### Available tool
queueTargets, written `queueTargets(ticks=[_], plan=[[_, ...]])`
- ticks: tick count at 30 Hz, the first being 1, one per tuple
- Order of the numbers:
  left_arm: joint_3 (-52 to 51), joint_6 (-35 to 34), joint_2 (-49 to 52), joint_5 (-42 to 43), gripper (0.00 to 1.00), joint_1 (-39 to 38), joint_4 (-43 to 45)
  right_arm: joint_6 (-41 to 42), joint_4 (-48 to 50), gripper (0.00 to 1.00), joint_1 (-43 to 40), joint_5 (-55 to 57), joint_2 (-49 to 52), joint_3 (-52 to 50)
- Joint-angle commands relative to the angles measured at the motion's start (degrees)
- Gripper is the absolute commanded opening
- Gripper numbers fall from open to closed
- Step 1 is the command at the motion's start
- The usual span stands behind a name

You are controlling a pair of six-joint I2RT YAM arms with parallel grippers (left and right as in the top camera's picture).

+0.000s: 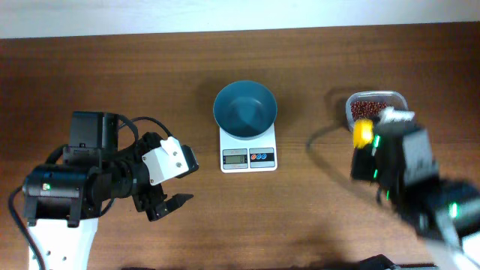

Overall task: Scoop item into bowl and weigh 50g on scale
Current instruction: 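Move the scoop over the bean tub with the right gripper, then dip the scoop down into the red beans with the right gripper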

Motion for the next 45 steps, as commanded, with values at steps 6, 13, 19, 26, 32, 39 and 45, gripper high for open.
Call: queueTargets(ticks=[6, 13, 19, 26, 32, 39, 45], plan=[[0.94, -0.52, 0.11, 0.13, 0.99, 0.39, -0.04, -6.40, -2.23, 0.04, -16.44, -4.00, 24.90, 19.41], [0.94, -0.52, 0.11, 0.11, 0.99, 0.39, -0.04, -11.43, -0.39, 0.04, -21.38, -4.04, 33.70, 20.48], [0.94, -0.52, 0.11, 0.11, 0.99, 0.39, -0.04, -15.91, 4.42, 0.04, -21.81, -4.07, 33.75, 20.48], [0.94, -0.52, 0.11, 0.13, 0.99, 0.39, -0.04, -16.52, 5.09, 0.04, -21.81, -4.02, 33.81, 20.41], [0.94, -0.52, 0.11, 0.13, 0.99, 0.39, -0.04, -16.50, 5.33, 0.04, -21.81, -4.04, 33.81, 20.41], [0.94, -0.52, 0.11, 0.13, 0.99, 0.39, -0.04, -17.03, 5.31, 0.04, -21.81, -4.02, 33.94, 20.31], [0.94, -0.52, 0.11, 0.13, 0.99, 0.39, -0.04, -22.47, 5.75, 0.04, -21.81, -4.02, 35.52, 20.09]])
